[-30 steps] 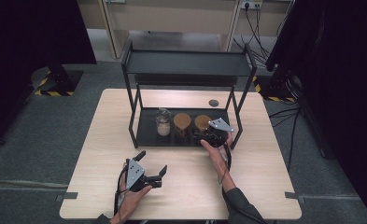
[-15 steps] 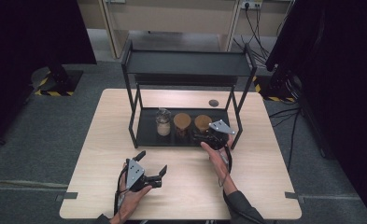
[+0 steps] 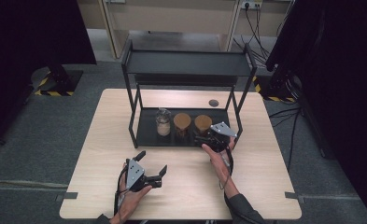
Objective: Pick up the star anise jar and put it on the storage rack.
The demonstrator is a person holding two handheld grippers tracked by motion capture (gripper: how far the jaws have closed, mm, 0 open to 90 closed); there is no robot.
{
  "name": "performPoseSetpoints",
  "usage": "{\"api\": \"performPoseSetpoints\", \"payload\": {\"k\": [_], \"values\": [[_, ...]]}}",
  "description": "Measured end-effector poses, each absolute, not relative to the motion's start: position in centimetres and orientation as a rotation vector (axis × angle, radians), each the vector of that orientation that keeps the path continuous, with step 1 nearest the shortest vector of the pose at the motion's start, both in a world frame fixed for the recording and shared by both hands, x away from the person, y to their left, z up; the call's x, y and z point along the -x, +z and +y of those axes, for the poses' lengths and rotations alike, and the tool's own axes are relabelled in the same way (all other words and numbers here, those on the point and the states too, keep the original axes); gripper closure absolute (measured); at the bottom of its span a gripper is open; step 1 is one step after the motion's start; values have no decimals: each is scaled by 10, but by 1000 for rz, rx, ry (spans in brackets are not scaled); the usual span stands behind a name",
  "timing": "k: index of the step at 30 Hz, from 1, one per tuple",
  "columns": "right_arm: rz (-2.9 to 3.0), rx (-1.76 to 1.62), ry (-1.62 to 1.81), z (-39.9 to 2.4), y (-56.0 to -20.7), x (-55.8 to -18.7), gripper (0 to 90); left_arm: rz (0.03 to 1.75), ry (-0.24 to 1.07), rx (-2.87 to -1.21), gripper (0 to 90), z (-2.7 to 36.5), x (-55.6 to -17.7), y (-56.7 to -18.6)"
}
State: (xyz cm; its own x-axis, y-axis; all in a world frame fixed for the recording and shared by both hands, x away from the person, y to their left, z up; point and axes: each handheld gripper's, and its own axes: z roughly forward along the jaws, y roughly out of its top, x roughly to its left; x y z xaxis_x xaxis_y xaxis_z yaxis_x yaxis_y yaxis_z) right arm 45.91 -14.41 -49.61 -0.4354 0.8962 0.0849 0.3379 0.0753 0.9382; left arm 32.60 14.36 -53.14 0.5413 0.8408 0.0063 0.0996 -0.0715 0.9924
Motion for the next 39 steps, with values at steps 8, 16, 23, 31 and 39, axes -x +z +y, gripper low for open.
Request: {"api": "performPoseSetpoints", "payload": {"k": [8,16,23,31,39], "values": [[1825,-1218,1373,-144,-498,-453,17,834,747,-1539,20,144,-326,-531],[1825,-1218,1385,-146,-499,-449,17,834,747,-1540,20,144,-326,-531],[1824,-1214,1391,-147,-498,-444,17,834,747,-1540,20,143,-326,-531],[1821,-1204,1401,-148,-499,-439,17,833,747,-1541,20,144,-326,-531],[1823,-1200,1407,-149,-501,-434,17,833,747,-1541,20,143,-326,-531]]}}
